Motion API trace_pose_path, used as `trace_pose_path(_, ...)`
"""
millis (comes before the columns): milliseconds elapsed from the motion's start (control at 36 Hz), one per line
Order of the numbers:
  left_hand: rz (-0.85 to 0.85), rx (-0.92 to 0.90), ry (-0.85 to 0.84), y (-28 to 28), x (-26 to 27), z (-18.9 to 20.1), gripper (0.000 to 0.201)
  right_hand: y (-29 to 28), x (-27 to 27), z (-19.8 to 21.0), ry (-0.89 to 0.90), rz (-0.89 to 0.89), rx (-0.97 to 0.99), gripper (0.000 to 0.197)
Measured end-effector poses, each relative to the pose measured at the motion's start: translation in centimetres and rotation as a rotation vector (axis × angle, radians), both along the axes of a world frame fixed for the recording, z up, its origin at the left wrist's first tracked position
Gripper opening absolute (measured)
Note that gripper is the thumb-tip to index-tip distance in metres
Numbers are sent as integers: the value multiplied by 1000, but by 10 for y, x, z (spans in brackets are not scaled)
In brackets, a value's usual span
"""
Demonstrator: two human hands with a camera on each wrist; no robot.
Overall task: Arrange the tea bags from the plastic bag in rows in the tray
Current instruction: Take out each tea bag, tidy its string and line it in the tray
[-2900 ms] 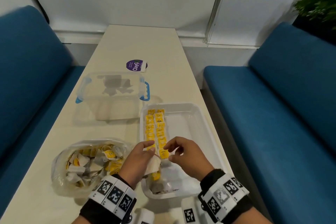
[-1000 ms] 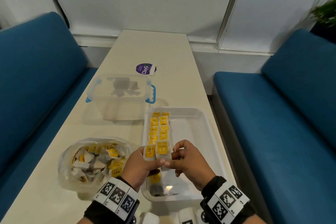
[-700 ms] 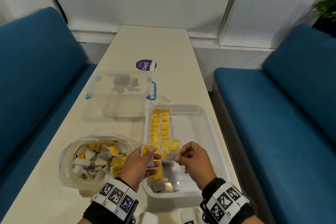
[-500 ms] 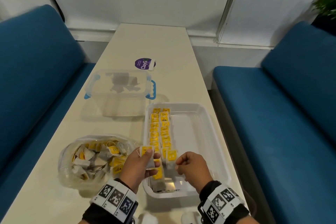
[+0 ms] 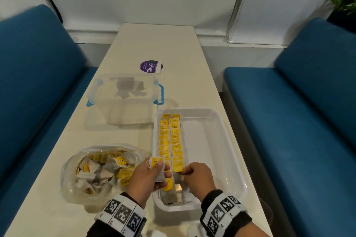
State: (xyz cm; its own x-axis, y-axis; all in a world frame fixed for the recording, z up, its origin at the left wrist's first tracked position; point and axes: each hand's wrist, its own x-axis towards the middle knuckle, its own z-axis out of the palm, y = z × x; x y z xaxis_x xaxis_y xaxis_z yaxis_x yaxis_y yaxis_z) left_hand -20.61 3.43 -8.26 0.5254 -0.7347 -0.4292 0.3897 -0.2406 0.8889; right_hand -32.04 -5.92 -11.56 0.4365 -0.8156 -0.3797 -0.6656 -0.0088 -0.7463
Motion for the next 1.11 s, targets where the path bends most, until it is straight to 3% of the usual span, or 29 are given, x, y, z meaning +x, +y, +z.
trace_pose_path(111,-19,11,-4,0,1,0,16,0,-4,6,-32,10,-85,20)
trace_pose_path(250,-58,-18,-1,-6,-3,10,16,-2,-8,26,-213,-111,-181,9)
trace_pose_path(333,-85,-34,-24,-10,-7,14,16,-4,-8,46,-352,-134,-84,11)
trace_pose_path(500,-151,-77,-66,-17,-15,22,22,-3,-16,71,-505,2,115,8)
trace_pose_path(778,-248,36,-338,-14,-18,20,16,-12,-27,76,-519,-69,74,10)
trace_pose_path(944,-288,31,-362,-12,-18,26,25,-10,-25,74,-517,-93,85,11)
trace_pose_path(1028,-314,30,-352,-10,-19,26,18,-7,-24,73,-521,-103,107,13)
trace_pose_path(1055,-315,33,-347,-10,-20,26,19,-7,-23,73,-520,-103,112,13)
trace_pose_path(1111,-313,52,-346,-8,-22,28,41,-5,-23,71,-530,-95,122,14)
